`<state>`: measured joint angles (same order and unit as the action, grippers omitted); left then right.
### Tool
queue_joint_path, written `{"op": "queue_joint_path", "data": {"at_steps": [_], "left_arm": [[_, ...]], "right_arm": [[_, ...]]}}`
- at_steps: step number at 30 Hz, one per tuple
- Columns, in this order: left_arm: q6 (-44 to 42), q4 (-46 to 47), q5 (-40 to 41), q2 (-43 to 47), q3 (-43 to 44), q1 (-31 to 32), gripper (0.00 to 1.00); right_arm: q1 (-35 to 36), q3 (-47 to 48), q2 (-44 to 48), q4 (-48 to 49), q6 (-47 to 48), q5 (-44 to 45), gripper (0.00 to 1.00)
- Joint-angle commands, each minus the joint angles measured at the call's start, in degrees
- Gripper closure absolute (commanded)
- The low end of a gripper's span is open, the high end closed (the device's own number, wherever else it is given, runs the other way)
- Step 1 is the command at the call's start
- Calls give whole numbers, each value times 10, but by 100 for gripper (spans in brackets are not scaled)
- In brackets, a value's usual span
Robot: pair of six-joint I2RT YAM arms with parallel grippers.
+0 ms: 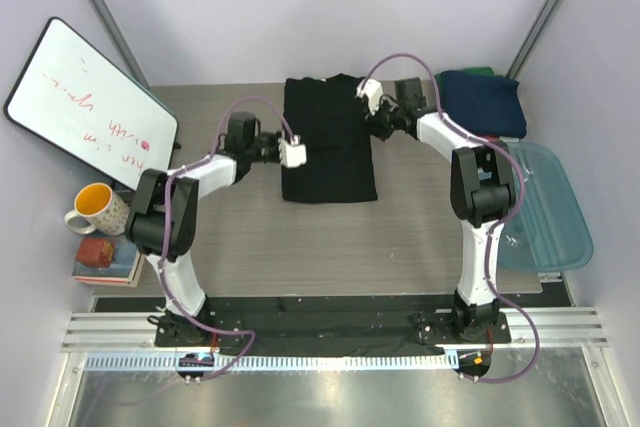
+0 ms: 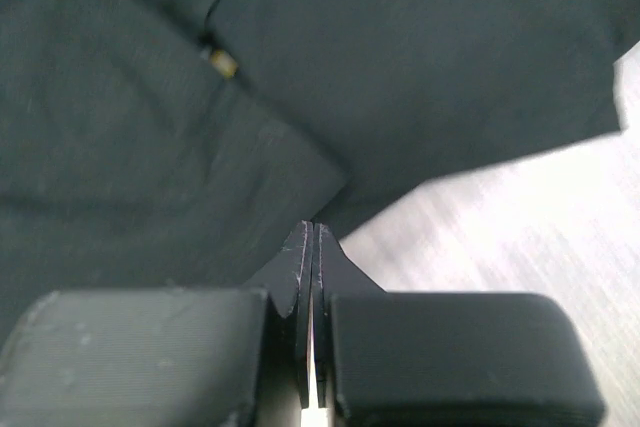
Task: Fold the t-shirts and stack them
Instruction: Fold the folded rectangular tshirt in 1/3 of the way
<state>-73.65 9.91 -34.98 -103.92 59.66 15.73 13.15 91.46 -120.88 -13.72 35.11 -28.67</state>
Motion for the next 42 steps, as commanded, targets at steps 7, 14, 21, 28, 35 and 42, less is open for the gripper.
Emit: {"op": "queue_joint_path", "data": {"at_steps": [7, 14, 21, 28, 35, 42], "left_arm": [[181, -44, -25, -102, 164, 18, 100], [190, -73, -22, -150, 221, 26, 100], [177, -75, -4, -168, 230, 31, 100], [128, -74, 53, -174, 209, 34, 100], [90, -73, 90, -173, 181, 35, 100], [100, -11, 103, -138, 137, 35, 100]], "right_arm": [[-5, 125, -80, 12, -59, -46, 99], [-3, 151, -104, 22, -87, -60, 99], [-1, 124, -103, 19, -68, -53, 99], [-1, 97, -100, 18, -44, -17, 99], [-1, 52, -76, 18, 8, 17, 99], [1, 57, -53, 36, 31, 45, 91]]}}
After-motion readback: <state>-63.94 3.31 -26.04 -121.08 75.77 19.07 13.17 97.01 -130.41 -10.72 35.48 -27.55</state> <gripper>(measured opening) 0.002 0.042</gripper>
